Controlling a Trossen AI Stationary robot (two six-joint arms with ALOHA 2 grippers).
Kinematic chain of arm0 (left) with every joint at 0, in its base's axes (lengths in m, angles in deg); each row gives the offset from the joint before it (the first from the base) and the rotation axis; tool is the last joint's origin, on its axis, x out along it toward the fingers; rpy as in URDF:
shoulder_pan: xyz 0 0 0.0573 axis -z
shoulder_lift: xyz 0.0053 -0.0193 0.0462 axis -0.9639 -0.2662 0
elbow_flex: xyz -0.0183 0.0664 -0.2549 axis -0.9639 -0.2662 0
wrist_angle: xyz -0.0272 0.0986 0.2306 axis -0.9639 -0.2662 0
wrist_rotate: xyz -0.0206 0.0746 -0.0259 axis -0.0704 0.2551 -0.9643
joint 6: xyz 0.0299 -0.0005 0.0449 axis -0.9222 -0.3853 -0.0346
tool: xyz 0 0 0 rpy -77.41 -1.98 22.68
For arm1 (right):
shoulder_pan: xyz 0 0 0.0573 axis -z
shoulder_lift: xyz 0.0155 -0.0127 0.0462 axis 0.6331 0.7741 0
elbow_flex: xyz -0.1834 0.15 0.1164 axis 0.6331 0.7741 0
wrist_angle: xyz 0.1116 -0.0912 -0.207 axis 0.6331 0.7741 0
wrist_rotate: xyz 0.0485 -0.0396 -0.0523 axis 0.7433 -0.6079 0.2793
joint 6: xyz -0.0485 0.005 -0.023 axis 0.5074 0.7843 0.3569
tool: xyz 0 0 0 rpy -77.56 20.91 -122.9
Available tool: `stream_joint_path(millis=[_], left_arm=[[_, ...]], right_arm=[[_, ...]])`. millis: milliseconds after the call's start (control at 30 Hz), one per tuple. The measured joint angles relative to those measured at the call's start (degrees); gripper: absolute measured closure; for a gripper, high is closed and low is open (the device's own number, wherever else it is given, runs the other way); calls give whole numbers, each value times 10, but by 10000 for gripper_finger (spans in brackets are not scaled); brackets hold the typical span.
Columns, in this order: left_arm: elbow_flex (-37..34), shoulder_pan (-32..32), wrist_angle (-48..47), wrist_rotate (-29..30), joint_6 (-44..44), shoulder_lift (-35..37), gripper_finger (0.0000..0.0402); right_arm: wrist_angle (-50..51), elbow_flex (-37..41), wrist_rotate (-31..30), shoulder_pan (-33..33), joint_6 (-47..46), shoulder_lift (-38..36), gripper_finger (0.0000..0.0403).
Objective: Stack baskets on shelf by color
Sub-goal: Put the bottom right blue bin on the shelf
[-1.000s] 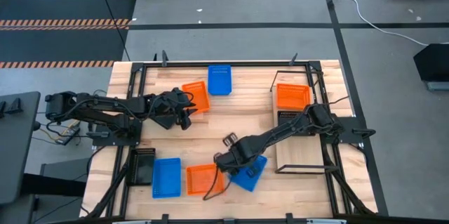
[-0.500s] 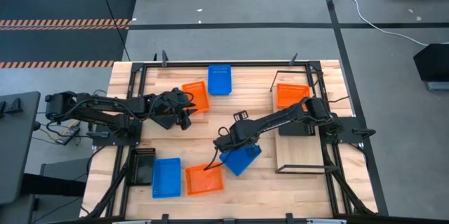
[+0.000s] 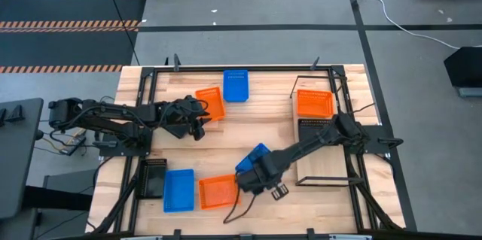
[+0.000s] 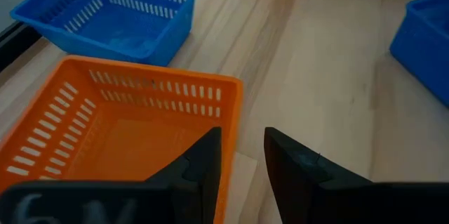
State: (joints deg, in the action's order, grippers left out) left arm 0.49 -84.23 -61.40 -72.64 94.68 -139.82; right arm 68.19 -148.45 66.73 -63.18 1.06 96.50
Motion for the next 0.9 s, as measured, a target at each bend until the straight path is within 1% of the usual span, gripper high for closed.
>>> stream_joint_path(millis=[133,333,467,600,700,900], left_arm=[[0,7,1,-1,0,0,285],[0,7,1,0,0,0,285],[0,7,2,0,0,0,285],[0,6,2,0,0,0,285],[0,6,1,0,0,0,285],[0,6,1,0,4,0,285]], right_arm=[[-29,0,-9,-11,-1,0,268],[-55,0,-19,-12,-18,0,268],[-79,2,-6,-12,-11,0,268],[-115,16,-3,-16,-13,1,268],[-149,31,13,-18,-16,1,268],[-153,38,9,-19,-48,1,268]])
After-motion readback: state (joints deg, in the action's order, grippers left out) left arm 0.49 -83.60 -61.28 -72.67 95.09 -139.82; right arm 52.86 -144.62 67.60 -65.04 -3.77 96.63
